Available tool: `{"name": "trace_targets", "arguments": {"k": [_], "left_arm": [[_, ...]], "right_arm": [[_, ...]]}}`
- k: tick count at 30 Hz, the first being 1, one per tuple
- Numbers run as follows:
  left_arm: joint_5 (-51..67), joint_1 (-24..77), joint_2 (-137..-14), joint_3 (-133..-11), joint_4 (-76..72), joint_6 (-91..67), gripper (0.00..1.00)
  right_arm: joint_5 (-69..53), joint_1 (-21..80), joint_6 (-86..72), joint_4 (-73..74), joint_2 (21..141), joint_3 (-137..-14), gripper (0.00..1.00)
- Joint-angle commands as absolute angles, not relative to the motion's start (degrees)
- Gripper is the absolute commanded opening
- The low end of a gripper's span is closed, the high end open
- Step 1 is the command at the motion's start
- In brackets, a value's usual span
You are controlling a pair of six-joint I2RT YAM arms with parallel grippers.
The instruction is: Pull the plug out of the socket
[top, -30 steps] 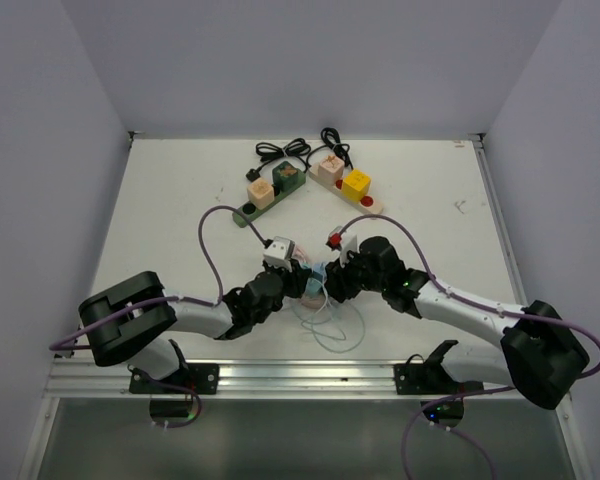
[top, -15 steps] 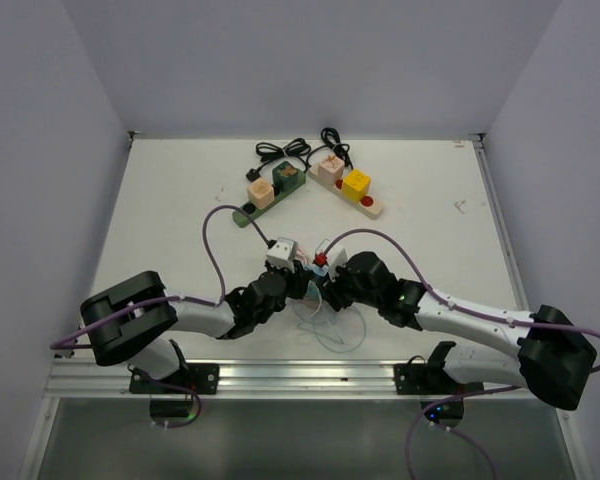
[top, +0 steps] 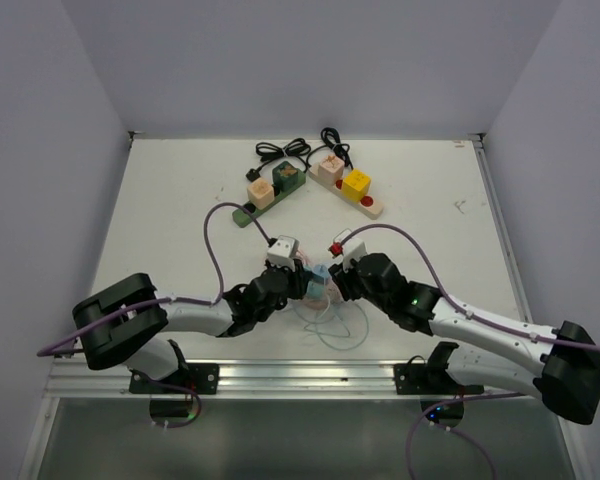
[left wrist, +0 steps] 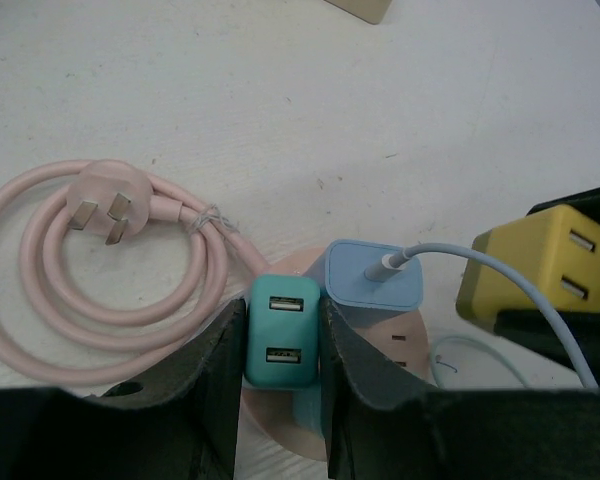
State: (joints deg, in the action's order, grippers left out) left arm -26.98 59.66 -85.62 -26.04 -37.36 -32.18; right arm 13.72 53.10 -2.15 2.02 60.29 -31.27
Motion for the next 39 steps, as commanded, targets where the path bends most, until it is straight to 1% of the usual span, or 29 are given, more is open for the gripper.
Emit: {"name": "trace_targets", "arguments": {"k": [1, 4, 7, 8, 9, 11, 12, 15, 17, 18, 20, 21, 23, 29, 30, 31, 32, 33, 35, 36, 39], "left_arm": [[-26.72, 59.15, -83.86, -25.75, -25.85, -33.13, 0.0], [-26.72, 58.1, -82.18, -26.54, -24.18, -33.4, 0.0], [-26.46, 57.83, -81.48, -27.33, -22.68, -32.87, 0.0], [-26.28, 57.83, -81.39, -28.03, -22.15, -32.52, 0.0], [-26.11, 57.83, -81.3, -28.47, -21.54, -32.35, 0.07], [-25.49, 57.83, -81.12, -28.74, -21.36, -31.99, 0.15], [-25.31, 57.83, -80.95, -28.91, -21.1, -31.99, 0.25], [-24.79, 57.48, -80.77, -30.05, -20.31, -31.55, 0.35], [-24.26, 57.31, -80.51, -30.49, -19.78, -31.38, 0.39], [-24.17, 57.22, -80.51, -30.85, -19.51, -30.94, 0.4], [-24.17, 57.13, -80.16, -32.6, -16.89, -30.24, 0.42], [-24.17, 57.13, -80.07, -32.96, -15.66, -30.15, 0.43], [-24.17, 57.13, -79.28, -33.66, -15.12, -29.71, 0.46], [-23.65, 56.78, -77.96, -35.51, -12.66, -28.92, 0.59], [-23.73, 56.69, -77.96, -35.86, -11.61, -28.83, 0.62], [-23.9, 56.52, -77.87, -36.82, -10.73, -28.74, 0.63], [-24.17, 56.51, -77.7, -37.26, -9.94, -28.22, 0.64], [-24.26, 56.51, -77.61, -37.44, -9.41, -27.95, 0.65], [-24.52, 56.43, -76.64, -37.88, -8.97, -27.34, 0.66], [-24.52, 56.43, -76.38, -37.79, -8.62, -27.25, 0.67], [-24.0, 56.08, -75.15, -37.88, -8.18, -26.81, 0.69]], "right_arm": [[24.25, 53.09, -6.76, 4.12, 56.69, -31.56, 0.23], [28.3, 50.55, -11.93, 6.84, 56.86, -31.99, 0.24], [25.68, 44.05, -15.28, 7.03, 57.13, -31.64, 0.26], [24.19, 39.86, -17.38, 7.12, 57.39, -31.55, 0.26], [23.13, 37.9, -18.97, 7.64, 58.09, -31.9, 0.28], [21.9, 32.99, -19.85, 8.35, 59.67, -32.95, 0.28], [21.01, 31.22, -20.47, 8.87, 60.55, -34.35, 0.28], [13.73, 23.84, -23.19, 11.15, 65.64, -37.95, 0.29], [10.65, 20.58, -23.64, 12.13, 68.36, -39.81, 0.29], [7.24, 17.26, -23.64, 12.48, 71.16, -41.64, 0.29], [4.76, 13.04, -24.34, 13.01, 73.47, -42.97, 0.29], [1.18, 11.7, -24.43, 12.92, 75.48, -44.11, 0.3], [-1.04, 8.81, -24.35, 13.97, 77.95, -45.96, 0.31], [-5.53, 4.49, -21.98, 18.54, 88.58, -53.25, 0.34], [-5.8, 4.13, -21.89, 18.98, 89.55, -54.65, 0.36], [-5.97, 3.78, -21.8, 19.16, 90.95, -55.1, 0.39], [-6.06, 3.34, -21.71, 19.33, 91.49, -55.46, 0.44], [-5.8, 3.17, -21.8, 19.42, 91.84, -56.33, 0.51], [-4.32, 3.08, -21.88, 19.51, 92.72, -57.04, 0.55], [-4.13, 3.08, -21.71, 19.86, 93.25, -58.35, 0.63], [-3.96, 2.81, -21.36, 21.35, 94.92, -60.9, 0.73]]}}
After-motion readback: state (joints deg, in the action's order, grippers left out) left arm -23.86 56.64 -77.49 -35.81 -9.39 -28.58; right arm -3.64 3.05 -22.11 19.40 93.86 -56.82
